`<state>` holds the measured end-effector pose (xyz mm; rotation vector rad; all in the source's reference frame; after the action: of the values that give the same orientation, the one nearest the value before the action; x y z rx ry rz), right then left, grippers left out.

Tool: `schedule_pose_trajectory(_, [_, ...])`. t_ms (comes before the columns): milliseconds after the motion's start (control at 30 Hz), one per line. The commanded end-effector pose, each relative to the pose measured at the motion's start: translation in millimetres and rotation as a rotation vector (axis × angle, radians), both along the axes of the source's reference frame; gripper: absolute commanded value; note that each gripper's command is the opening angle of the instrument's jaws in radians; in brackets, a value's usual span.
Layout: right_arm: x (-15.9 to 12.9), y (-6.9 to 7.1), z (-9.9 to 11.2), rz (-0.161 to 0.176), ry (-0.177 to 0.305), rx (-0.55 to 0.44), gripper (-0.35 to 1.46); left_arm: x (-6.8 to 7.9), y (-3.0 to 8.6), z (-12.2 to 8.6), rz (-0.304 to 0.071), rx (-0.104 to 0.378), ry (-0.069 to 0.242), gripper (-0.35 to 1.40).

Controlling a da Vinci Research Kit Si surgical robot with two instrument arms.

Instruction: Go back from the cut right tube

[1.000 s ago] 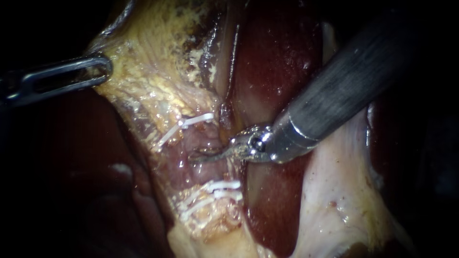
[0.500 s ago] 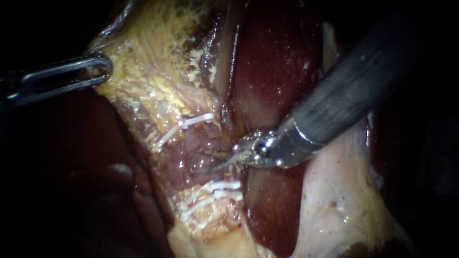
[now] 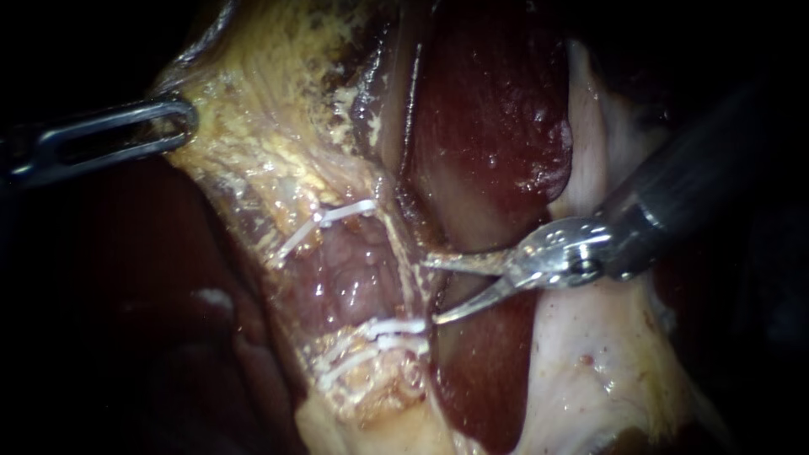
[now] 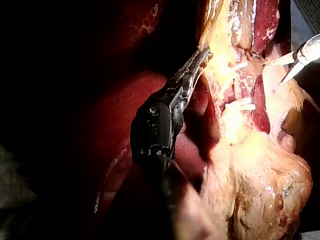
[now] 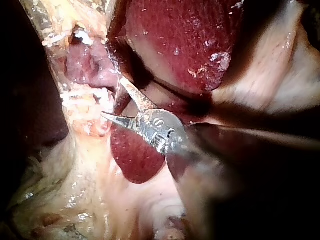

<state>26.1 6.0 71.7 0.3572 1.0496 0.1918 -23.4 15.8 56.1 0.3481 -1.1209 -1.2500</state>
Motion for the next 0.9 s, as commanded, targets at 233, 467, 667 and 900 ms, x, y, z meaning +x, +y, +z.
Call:
schedule_pose_trajectory(233, [-1.4,1.2,-2.3,0.027,0.014,-0.010,1.43,-0.7,-0.2,0.5,-0.004,-0.003,0.004,-0.35])
schedule_pose_trajectory(467, [-1.4,0.9,-1.9,0.027,0.014,-0.013,1.43,-2.9,-0.9,3.7,0.014,-0.001,0.003,-0.35])
schedule_pose_trajectory(667, [-1.2,0.8,-1.7,0.025,0.015,-0.013,1.43,-6.6,-1.4,7.3,0.051,0.020,0.007,-0.35])
schedule_pose_trajectory(900, [-1.1,0.8,-1.7,0.024,0.016,-0.011,1.43,-10.6,-1.5,8.9,0.075,0.027,0.003,-0.35])
